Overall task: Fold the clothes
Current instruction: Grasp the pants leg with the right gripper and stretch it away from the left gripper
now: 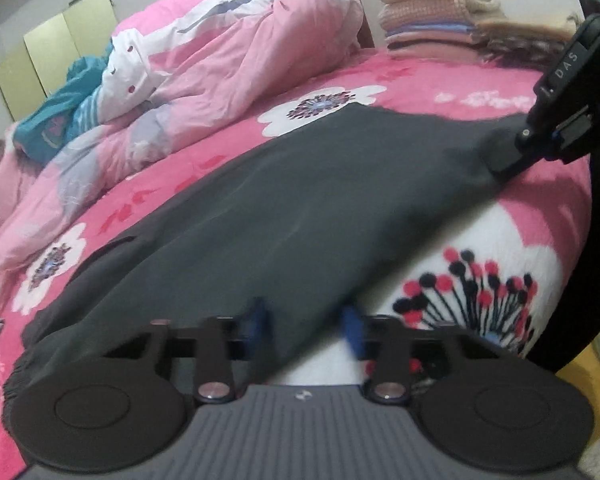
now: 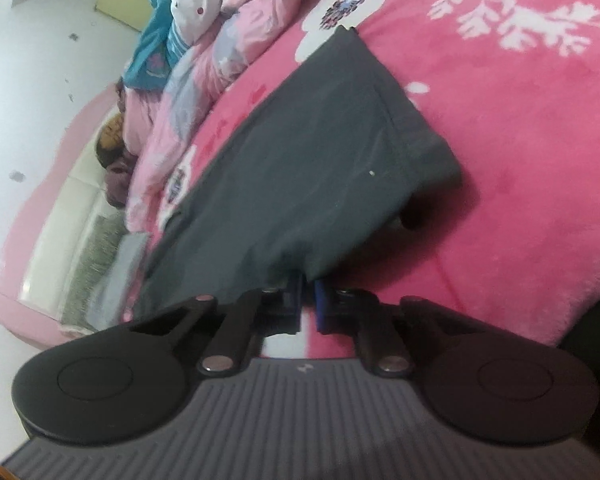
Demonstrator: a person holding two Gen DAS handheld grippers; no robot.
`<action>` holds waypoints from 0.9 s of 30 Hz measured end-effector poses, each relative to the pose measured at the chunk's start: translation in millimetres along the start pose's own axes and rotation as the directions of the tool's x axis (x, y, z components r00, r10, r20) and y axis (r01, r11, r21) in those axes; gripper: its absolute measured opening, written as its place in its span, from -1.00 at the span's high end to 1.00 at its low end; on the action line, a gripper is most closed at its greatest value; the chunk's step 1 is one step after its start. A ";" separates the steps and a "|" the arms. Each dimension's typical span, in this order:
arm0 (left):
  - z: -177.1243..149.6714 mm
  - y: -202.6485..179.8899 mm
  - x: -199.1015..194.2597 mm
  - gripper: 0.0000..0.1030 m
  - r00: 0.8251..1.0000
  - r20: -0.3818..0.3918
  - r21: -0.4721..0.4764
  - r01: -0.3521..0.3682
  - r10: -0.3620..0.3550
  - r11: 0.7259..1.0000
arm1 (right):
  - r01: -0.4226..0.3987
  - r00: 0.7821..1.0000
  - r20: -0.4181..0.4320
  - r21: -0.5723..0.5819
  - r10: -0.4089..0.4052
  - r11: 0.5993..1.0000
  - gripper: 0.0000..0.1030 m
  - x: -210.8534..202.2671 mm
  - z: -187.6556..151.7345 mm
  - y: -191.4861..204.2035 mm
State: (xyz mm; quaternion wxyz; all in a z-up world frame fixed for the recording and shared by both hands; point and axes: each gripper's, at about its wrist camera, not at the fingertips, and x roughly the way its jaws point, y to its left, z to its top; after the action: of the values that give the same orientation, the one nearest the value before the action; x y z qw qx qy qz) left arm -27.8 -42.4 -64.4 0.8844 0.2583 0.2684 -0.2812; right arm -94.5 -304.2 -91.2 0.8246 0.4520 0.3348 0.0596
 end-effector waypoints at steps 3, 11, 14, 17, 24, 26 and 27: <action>12.5 32.0 2.3 0.88 0.996 -0.001 -0.132 0.091 -0.092 0.987 | -0.068 0.998 0.000 0.060 0.068 0.996 0.96 1.0 10.3 1.2; 18.4 147.8 64.3 0.88 0.884 -0.001 -0.640 0.359 -0.468 0.679 | -0.195 0.981 0.024 0.231 0.195 0.953 0.86 20.8 54.1 -0.7; 10.6 161.4 84.3 0.88 0.865 -0.002 -0.695 0.360 -0.502 0.623 | -0.200 0.980 0.054 0.265 0.193 0.943 0.65 29.4 63.1 -6.1; 5.9 162.3 94.1 0.87 0.848 -0.003 -0.714 0.369 -0.530 0.594 | -0.210 0.977 0.085 0.261 0.194 0.942 0.45 28.2 63.6 -8.6; -4.1 175.7 106.4 0.86 0.809 0.031 -0.768 0.394 -0.586 0.504 | -0.188 0.978 0.078 -0.058 0.193 0.980 0.18 -0.5 30.9 33.7; -4.7 176.9 110.2 0.86 0.801 0.036 -0.782 0.395 -0.598 0.482 | -0.132 0.988 0.050 -0.227 0.147 0.965 0.18 1.6 15.0 55.8; -5.3 178.3 112.3 0.86 0.795 0.038 -0.792 0.393 -0.605 0.467 | -0.087 0.994 0.041 -0.313 0.105 0.946 0.18 5.7 7.1 66.3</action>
State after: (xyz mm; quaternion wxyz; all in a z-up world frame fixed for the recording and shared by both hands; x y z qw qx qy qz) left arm 162.3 46.8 -83.4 0.7424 -0.2001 0.5332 -0.3528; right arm -72.2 -268.2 -39.4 0.8909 0.3337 0.2750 0.1386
